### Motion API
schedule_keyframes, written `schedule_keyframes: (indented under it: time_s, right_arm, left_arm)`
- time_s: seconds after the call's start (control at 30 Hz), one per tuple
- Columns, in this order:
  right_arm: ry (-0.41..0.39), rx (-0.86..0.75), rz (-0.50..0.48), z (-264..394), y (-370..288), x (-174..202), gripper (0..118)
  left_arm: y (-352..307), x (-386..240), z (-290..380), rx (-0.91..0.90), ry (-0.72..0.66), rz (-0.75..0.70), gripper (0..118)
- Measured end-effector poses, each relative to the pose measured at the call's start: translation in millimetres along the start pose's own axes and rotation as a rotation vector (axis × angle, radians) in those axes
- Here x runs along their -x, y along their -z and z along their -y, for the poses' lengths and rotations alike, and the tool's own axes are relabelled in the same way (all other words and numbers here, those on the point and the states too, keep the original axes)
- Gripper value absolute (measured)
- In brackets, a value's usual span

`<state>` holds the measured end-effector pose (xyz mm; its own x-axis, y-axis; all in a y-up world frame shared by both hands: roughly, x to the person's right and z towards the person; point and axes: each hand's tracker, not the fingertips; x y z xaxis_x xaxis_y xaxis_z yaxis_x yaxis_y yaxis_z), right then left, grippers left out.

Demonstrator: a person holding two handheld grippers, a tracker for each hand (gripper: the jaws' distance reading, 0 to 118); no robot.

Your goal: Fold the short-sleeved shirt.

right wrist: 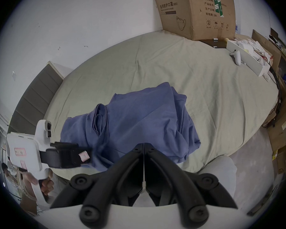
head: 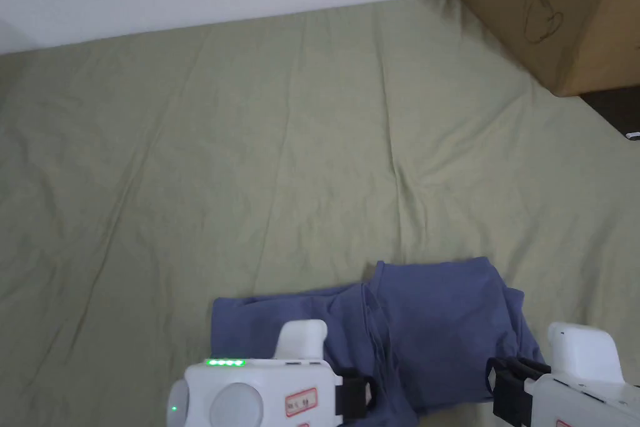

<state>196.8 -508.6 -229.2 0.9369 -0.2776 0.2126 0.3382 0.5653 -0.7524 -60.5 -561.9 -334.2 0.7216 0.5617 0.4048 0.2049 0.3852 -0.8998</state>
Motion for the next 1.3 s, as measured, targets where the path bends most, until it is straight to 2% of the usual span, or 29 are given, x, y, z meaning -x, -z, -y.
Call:
schedule_keyframes:
  time_s: [0.13,0.23,0.27,0.3,0.37,0.4,0.43,0.6,0.67,0.73,0.8,0.83,0.87,0.9,0.97,1.0,1.03,1.07,1.1,1.13,1.2,1.3]
  right_arm:
    - [0.047,-0.001,-0.019,0.9,-4.1,-3.7,1]
    - [0.034,-0.007,-0.004,-0.5,-6.8,-0.9,1]
    - [0.029,-0.008,-0.005,-1.6,-7.9,0.1,1]
    - [0.026,-0.01,-0.007,-2.1,-8.7,0.9,1]
    - [0.018,-0.009,-0.01,-3.4,-8.5,3.3,1]
    - [0.013,-0.007,-0.01,-3.7,-7.9,4.7,1]
    - [0.011,-0.006,-0.01,-3.7,-7.0,6.1,1]
    - [0.016,0.014,-0.033,-1.7,-1.0,15.3,1]
    - [0.005,0.03,-0.035,-1.0,2.0,21.8,1]
    - [-0.025,0.046,-0.042,-0.5,3.8,28.9,1]
    - [-0.047,0.049,-0.05,-0.3,3.7,35.4,1]
    - [-0.055,0.052,-0.051,-0.5,4.1,38.2,1]
    - [-0.059,0.054,-0.053,-0.9,5.0,40.5,1]
    - [-0.06,0.054,-0.055,-1.1,6.4,42.0,1]
    - [-0.058,0.064,-0.064,-2.1,10.3,44.0,1]
    - [-0.059,0.072,-0.071,-2.3,12.0,45.6,1]
    - [-0.061,0.081,-0.075,-2.1,13.0,47.6,1]
    - [-0.066,0.089,-0.078,-1.7,13.1,49.6,1]
    - [-0.074,0.087,-0.08,-0.7,11.9,51.7,1]
    - [-0.081,0.086,-0.079,0.1,10.7,53.5,1]
    - [-0.086,0.092,-0.082,0.6,11.3,54.9,1]
    - [-0.099,0.106,-0.075,-0.7,13.7,57.9,1]
  left_arm:
    - [-0.6,2.3,1.3,0.01,-0.021,0.032,2]
    - [-23.9,14.5,-0.9,-0.022,-0.07,0.026,2]
    - [-38.2,19.8,-0.2,-0.059,-0.085,0.024,7]
    - [-52.6,25.8,0.4,-0.099,-0.103,0.033,31]
    - [-82.4,47.2,2.3,-0.142,-0.16,0.042,87]
    - [-97.0,60.0,6.0,-0.167,-0.209,0.048,107]
    - [-108.7,72.1,10.6,-0.199,-0.248,0.061,109]
    - [-137.5,153.8,48.0,-0.363,-0.598,0.097,108]
    - [-128.8,175.8,59.0,-0.369,-0.676,0.143,107]
    - [-108.4,187.5,66.3,-0.309,-0.702,0.162,105]
    - [-100.3,186.7,70.3,-0.367,-0.63,0.221,105]
    - [-100.9,184.9,69.2,-0.377,-0.639,0.256,103]
    - [-100.0,182.1,66.1,-0.371,-0.666,0.286,97]
    - [-92.9,182.5,64.2,-0.347,-0.701,0.333,79]
    - [-69.5,181.4,59.5,-0.286,-0.672,0.393,38]
    - [-57.3,182.8,58.8,-0.233,-0.654,0.326,28]
    - [-47.5,176.7,54.5,-0.195,-0.645,0.258,28]
    - [-46.0,176.8,56.0,-0.209,-0.653,0.242,14]
    - [-57.2,179.8,58.0,-0.258,-0.698,0.324,14]
    - [-61.5,181.2,58.0,-0.259,-0.714,0.336,14]
    - [-74.4,180.6,58.3,-0.247,-0.638,0.28,13]
    - [-98.9,187.6,62.3,-0.265,-0.632,0.267,11]
